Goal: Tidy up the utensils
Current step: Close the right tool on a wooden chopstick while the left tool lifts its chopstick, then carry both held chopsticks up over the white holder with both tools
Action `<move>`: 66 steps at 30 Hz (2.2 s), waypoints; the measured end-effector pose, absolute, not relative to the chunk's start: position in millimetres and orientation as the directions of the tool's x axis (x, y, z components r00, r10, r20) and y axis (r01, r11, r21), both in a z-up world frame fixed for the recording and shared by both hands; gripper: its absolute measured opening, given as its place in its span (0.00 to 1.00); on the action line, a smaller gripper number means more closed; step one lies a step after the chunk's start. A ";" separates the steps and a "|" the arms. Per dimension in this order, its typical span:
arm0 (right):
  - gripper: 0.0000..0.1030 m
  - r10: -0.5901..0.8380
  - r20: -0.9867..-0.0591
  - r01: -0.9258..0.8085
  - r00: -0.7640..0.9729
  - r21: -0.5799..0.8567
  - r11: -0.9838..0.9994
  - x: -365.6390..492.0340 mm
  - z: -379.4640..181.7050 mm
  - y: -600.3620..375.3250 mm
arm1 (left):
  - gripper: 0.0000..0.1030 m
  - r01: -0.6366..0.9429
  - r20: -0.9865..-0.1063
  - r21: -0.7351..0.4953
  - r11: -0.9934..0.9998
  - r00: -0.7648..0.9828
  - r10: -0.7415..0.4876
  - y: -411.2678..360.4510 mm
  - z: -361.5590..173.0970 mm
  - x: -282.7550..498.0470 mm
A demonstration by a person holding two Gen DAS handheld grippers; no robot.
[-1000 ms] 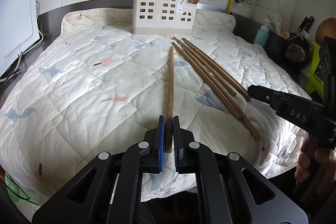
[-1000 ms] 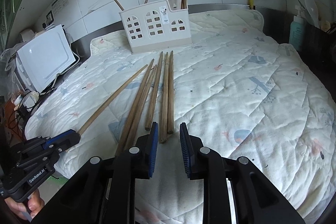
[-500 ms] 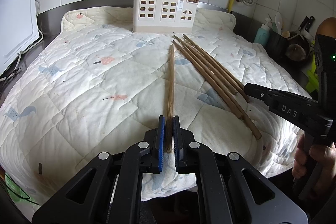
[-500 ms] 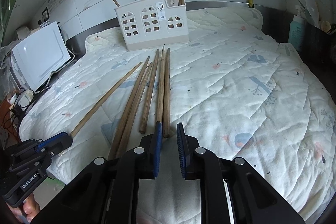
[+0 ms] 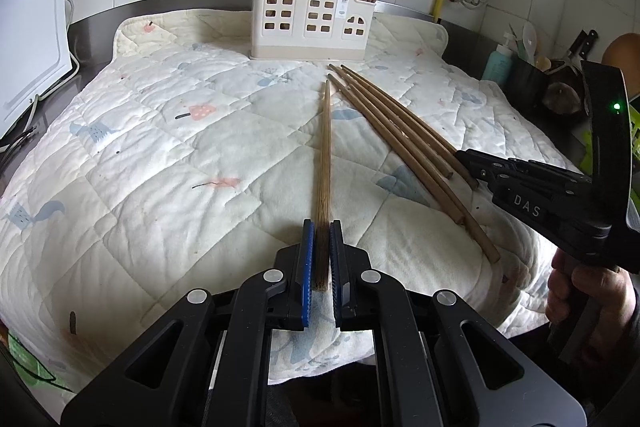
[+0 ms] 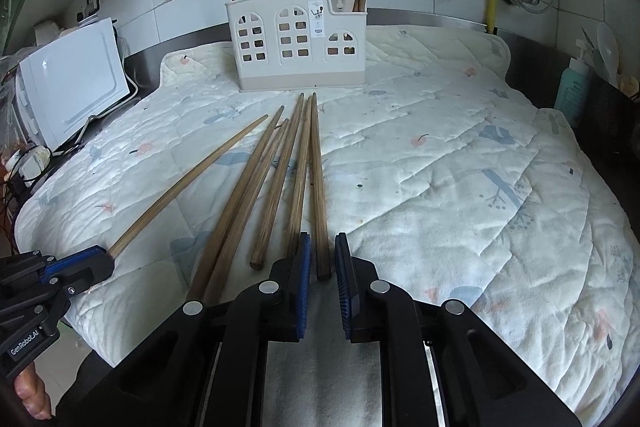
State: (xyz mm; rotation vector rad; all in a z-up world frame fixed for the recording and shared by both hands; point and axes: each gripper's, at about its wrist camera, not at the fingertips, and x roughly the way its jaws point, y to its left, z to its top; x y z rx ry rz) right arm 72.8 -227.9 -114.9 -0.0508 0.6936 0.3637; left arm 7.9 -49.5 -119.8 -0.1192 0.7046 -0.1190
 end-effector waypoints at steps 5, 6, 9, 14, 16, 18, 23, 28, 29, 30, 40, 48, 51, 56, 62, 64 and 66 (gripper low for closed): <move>0.07 0.317 -0.633 -0.339 0.706 0.090 0.936 74.4 -113.6 -231.2 | 0.08 0.090 -0.629 -0.138 0.986 0.762 -0.158 -50.2 -120.8 7.3; 0.06 0.317 -0.633 -0.338 0.706 0.093 0.937 73.8 -112.7 -231.7 | 0.08 0.092 -0.627 -0.143 0.986 0.762 -0.162 -49.3 -120.7 7.1; 0.06 0.317 -0.631 -0.338 0.708 0.092 0.937 69.2 -108.3 -232.7 | 0.08 0.096 -0.628 -0.155 0.983 0.759 -0.173 -48.0 -120.2 8.6; 0.06 0.311 -0.606 -0.350 0.732 0.057 0.935 58.7 -87.4 -234.9 | 0.06 0.122 -0.632 -0.163 0.979 0.749 -0.198 -45.1 -114.9 10.6; 0.06 0.315 -0.588 -0.361 0.745 0.040 0.932 56.0 -73.0 -237.4 | 0.05 0.136 -0.622 -0.166 0.977 0.755 -0.210 -43.4 -106.9 10.8; 0.06 0.314 -0.569 -0.369 0.760 0.019 0.929 54.2 -57.8 -239.9 | 0.06 0.147 -0.602 -0.164 0.975 0.769 -0.217 -42.0 -96.6 9.7; 0.06 0.328 -0.511 -0.391 0.795 -0.017 0.920 58.6 -10.6 -247.4 | 0.06 0.174 -0.547 -0.150 0.973 0.806 -0.228 -34.8 -65.8 14.7; 0.06 0.370 -0.465 -0.425 0.804 -0.013 0.905 74.7 33.9 -251.6 | 0.05 0.185 -0.514 -0.147 0.972 0.825 -0.234 -26.2 -42.7 29.4; 0.06 0.379 -0.458 -0.433 0.804 -0.015 0.901 77.9 42.3 -251.7 | 0.05 0.188 -0.505 -0.139 0.972 0.831 -0.233 -25.3 -38.4 31.3; 0.06 0.388 -0.449 -0.442 0.805 -0.018 0.897 81.2 51.1 -251.8 | 0.05 0.192 -0.497 -0.127 0.973 0.837 -0.230 -24.9 -33.7 34.0; 0.06 0.462 -0.442 -0.531 0.769 -0.039 0.847 116.1 118.9 -237.1 | 0.05 0.203 -0.472 -0.116 0.972 0.850 -0.234 -13.3 5.3 67.4; 0.06 0.449 -0.423 -0.529 0.788 -0.090 0.844 159.8 168.0 -214.7 | 0.05 0.197 -0.438 -0.128 0.972 0.868 -0.234 2.6 36.9 93.8; 0.06 0.418 -0.425 -0.504 0.803 -0.108 0.857 182.0 177.5 -208.2 | 0.05 0.185 -0.435 -0.129 0.974 0.872 -0.223 8.7 44.6 104.7; 0.06 0.381 -0.466 -0.467 0.798 -0.080 0.880 226.1 178.0 -204.3 | 0.05 0.183 -0.405 -0.120 0.976 0.888 -0.216 15.5 64.0 117.1; 0.06 0.378 -0.493 -0.454 0.784 -0.039 0.890 259.3 164.0 -199.7 | 0.05 0.196 -0.311 -0.100 0.976 0.925 -0.217 16.4 110.2 129.3; 0.06 0.372 -0.530 -0.458 0.762 -0.033 0.889 270.1 157.1 -195.1 | 0.05 0.194 -0.276 -0.076 0.978 0.939 -0.207 13.9 127.0 136.4; 0.06 0.369 -0.567 -0.459 0.736 -0.017 0.888 281.3 149.9 -191.8 | 0.05 0.191 -0.250 -0.072 0.979 0.947 -0.203 12.1 141.8 145.4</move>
